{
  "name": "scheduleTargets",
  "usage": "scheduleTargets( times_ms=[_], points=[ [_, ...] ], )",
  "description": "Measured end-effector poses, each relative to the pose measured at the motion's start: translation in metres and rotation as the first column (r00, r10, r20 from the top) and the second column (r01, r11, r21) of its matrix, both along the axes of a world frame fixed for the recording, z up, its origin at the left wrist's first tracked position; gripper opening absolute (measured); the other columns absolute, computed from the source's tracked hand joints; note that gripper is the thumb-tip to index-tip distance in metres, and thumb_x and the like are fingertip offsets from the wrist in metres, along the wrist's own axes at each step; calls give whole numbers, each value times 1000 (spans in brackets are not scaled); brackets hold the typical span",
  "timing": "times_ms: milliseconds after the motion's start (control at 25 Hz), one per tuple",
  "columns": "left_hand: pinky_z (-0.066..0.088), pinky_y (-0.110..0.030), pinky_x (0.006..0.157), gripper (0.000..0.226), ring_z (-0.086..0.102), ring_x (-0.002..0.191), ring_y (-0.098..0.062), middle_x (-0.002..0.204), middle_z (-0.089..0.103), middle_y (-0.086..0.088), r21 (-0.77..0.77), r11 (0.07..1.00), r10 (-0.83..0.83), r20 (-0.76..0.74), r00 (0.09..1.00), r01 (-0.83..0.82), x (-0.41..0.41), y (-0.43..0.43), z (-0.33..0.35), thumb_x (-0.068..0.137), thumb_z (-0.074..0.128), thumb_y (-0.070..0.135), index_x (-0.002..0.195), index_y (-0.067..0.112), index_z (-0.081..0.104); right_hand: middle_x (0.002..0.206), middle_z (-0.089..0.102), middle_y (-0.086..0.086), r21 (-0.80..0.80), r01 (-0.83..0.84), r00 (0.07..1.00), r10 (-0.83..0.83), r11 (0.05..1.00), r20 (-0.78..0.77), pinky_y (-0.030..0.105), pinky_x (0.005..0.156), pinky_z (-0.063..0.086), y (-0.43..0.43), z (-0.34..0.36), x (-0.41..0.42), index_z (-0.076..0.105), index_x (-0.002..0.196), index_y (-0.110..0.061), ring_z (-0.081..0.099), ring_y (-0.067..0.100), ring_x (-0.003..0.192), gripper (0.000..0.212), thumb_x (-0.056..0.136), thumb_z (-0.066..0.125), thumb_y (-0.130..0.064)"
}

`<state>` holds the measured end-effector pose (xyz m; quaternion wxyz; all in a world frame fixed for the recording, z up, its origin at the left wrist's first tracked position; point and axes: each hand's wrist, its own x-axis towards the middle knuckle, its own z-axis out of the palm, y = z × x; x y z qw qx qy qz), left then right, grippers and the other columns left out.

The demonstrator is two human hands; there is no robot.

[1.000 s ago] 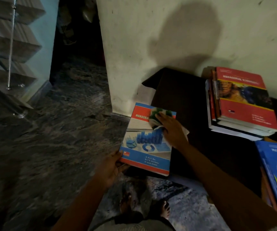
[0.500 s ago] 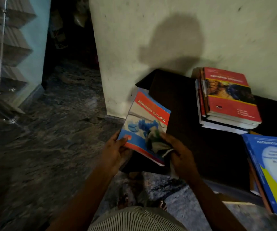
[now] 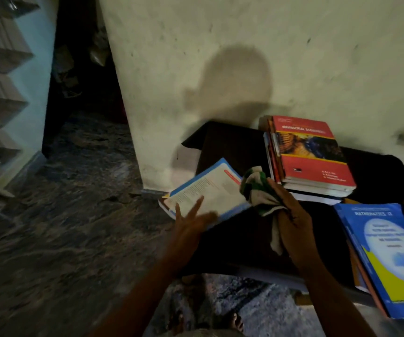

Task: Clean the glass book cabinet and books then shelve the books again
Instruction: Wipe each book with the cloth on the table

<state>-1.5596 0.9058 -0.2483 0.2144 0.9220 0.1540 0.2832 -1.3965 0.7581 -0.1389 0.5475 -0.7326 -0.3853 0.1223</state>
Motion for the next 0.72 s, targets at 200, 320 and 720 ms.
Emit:
scheduleTargets(
  times_ms=[200, 320, 720],
  points=[
    [-4, -62, 112, 59, -2, 146, -25, 152, 24, 3, 105, 988, -93, -185, 978, 114, -20, -21, -39, 83, 49, 37, 140, 33, 33, 98, 62, -22, -142, -24, 996, 11, 990, -86, 2, 70, 42, 18, -27, 5, 51, 127, -27, 58, -17, 80, 44, 93, 45, -1],
    [4, -54, 112, 85, 2, 145, -26, 157, 10, -9, -307, 927, 177, -145, 973, -214, -26, -10, -21, 78, 55, 58, 147, 35, 11, 123, 59, -7, -218, 8, 1000, -5, 976, 13, 13, 96, 39, 67, -41, 31, 49, 134, -20, 55, -1, 110, 47, 91, 48, 0],
    [52, -27, 83, 52, 58, 101, -18, 125, 58, -14, -879, 132, 321, -399, 859, -458, -26, 22, -30, 82, 71, 20, 128, 8, 50, 152, 25, 11, -639, 223, 861, 159, 736, 483, 38, 110, 21, 145, -115, 32, 23, 147, -20, 24, 30, 138, 55, 96, 42, -18]
  ],
)
